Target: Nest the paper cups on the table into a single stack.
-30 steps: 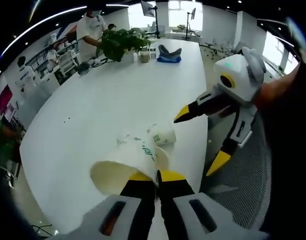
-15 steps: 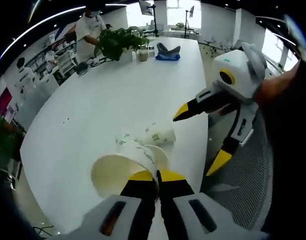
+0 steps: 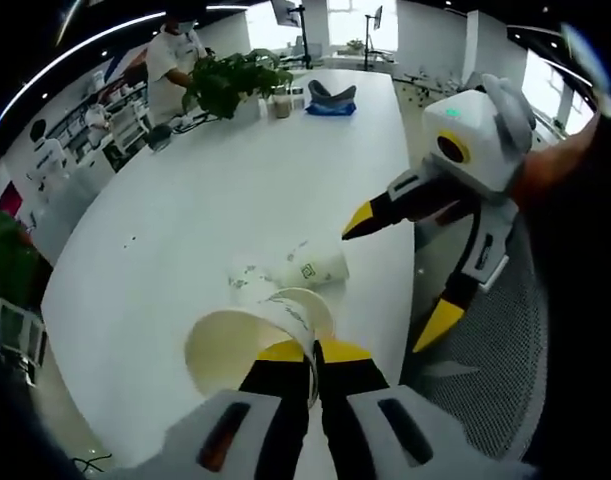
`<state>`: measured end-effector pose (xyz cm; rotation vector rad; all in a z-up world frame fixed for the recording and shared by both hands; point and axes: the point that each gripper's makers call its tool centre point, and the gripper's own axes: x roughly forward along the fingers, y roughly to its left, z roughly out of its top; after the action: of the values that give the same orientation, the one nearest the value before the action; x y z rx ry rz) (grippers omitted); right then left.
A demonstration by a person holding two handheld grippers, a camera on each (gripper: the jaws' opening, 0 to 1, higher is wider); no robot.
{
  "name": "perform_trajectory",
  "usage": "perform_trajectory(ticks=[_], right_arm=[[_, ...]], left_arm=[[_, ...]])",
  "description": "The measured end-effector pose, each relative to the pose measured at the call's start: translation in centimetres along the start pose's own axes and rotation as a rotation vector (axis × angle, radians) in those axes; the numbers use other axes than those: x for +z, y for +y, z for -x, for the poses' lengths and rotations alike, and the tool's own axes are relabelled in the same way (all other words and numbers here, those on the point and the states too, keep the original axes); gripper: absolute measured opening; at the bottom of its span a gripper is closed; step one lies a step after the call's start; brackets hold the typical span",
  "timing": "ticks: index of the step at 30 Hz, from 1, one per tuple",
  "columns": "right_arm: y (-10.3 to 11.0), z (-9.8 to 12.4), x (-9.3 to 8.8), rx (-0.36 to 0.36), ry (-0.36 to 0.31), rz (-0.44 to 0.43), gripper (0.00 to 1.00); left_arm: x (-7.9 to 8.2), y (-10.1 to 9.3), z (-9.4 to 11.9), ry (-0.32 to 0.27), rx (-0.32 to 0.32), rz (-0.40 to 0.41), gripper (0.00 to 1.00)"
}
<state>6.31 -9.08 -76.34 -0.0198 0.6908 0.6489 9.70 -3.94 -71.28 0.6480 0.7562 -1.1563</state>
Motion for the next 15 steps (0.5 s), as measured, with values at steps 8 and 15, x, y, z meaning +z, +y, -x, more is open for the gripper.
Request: perform_trajectory(ticks=[8, 15], right_arm=[[0.4, 0.4, 0.3, 0.003, -0.001, 0.002, 0.86], [0.1, 0.3, 0.1, 0.0, -0.001, 0.0, 0.86]], left_arm=[[0.1, -0.4, -0.7, 0.033, -0.003, -0.055, 0.0], [0.6, -1.0, -1.2, 0.031, -0.014, -0.061, 0.01]])
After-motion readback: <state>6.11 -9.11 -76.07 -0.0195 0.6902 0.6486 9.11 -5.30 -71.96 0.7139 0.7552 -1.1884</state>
